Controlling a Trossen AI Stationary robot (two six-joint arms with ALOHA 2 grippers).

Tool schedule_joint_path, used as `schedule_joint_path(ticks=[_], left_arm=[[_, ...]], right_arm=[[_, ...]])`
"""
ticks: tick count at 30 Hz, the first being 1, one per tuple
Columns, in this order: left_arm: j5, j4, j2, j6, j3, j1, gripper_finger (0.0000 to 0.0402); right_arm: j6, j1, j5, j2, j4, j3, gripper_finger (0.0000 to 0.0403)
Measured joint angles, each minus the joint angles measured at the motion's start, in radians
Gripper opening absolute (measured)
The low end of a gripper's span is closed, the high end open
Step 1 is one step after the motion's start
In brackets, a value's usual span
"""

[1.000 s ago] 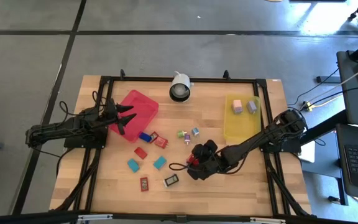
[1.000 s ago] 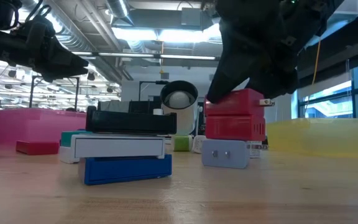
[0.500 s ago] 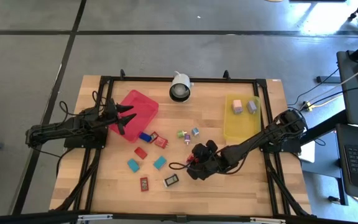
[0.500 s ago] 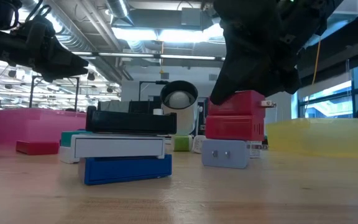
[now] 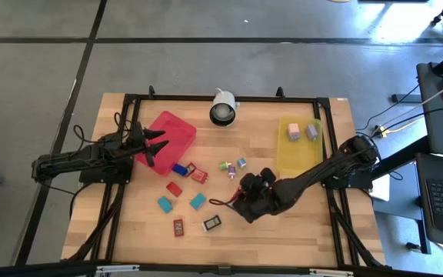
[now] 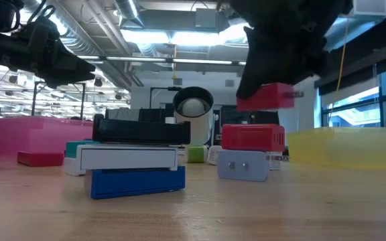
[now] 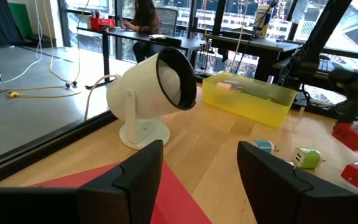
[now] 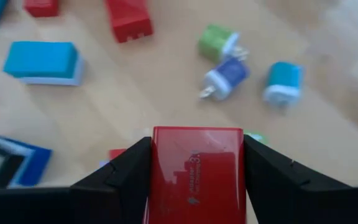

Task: Pick & Place Office items
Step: Put the right red charger adapter into the yellow bin

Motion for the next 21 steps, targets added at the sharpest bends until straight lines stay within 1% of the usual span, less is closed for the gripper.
schedule_joint_path(ticks=[5, 9, 11, 16, 21], left_arm=[[0.000, 0.000, 0.000, 0.000, 0.000, 0.000, 0.0205], [0.000, 0.000, 0.000, 0.000, 0.000, 0.000, 0.0203], [0.000, 0.000, 0.000, 0.000, 0.000, 0.000, 0.0204], [0.000, 0.000, 0.000, 0.000, 0.000, 0.000, 0.0204], [0.000, 0.000, 0.000, 0.000, 0.000, 0.000, 0.0204]], right_arm=[[-0.004, 0.000, 0.011, -0.034, -0.164, 0.046, 0.0211], [0.040, 0.000, 0.053, -0.091, -0.306, 0.039, 0.0211], [0.070, -0.001, 0.056, -0.130, -0.373, 0.021, 0.0211], [0.187, -0.001, 0.053, -0.256, -0.504, -0.071, 0.0211], [0.320, -0.001, 0.048, -0.437, -0.540, -0.253, 0.0211]])
